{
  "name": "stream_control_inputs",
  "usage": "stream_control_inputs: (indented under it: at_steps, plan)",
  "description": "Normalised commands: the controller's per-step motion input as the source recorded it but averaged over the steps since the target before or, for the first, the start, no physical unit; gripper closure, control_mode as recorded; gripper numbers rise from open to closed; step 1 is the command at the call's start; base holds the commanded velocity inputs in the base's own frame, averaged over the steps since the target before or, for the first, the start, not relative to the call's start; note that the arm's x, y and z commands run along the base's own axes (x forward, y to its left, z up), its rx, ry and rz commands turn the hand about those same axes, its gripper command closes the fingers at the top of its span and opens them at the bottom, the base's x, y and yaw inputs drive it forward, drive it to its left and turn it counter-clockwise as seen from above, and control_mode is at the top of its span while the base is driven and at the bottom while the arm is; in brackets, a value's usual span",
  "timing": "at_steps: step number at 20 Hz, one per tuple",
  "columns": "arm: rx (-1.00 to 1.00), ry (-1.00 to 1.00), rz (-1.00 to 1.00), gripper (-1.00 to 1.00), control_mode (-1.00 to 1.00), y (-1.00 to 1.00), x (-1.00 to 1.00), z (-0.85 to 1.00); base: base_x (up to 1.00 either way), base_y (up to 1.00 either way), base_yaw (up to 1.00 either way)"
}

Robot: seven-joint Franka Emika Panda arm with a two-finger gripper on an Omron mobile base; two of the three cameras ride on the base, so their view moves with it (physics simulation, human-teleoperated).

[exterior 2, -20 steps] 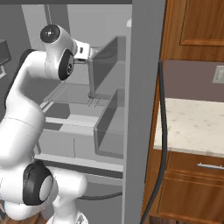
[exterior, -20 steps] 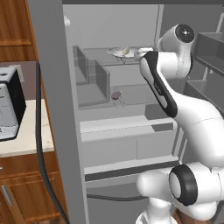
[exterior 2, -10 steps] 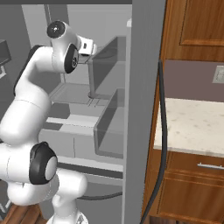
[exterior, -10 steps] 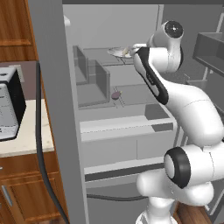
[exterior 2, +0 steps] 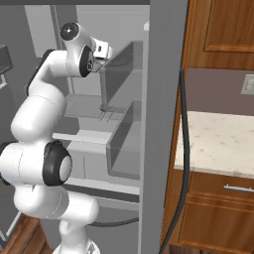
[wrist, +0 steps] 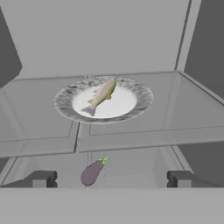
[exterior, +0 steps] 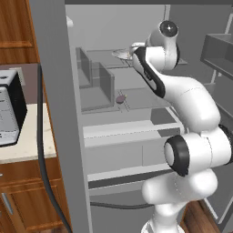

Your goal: Transport the fish from the fridge to the microwave and turn on the microwave.

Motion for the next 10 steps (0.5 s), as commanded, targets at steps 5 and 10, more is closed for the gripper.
stream_control_inputs:
  at_steps: [5, 10]
  plan:
    - [0.00, 0.00, -0.01, -1.00, -1.00, 0.03, 0.48, -0.05, 0.00, 0.00, 0.00]
    - [0.00, 0.05, 0.00, -1.00, -1.00, 0.00, 0.42, -0.11, 0.00, 0.00, 0.00]
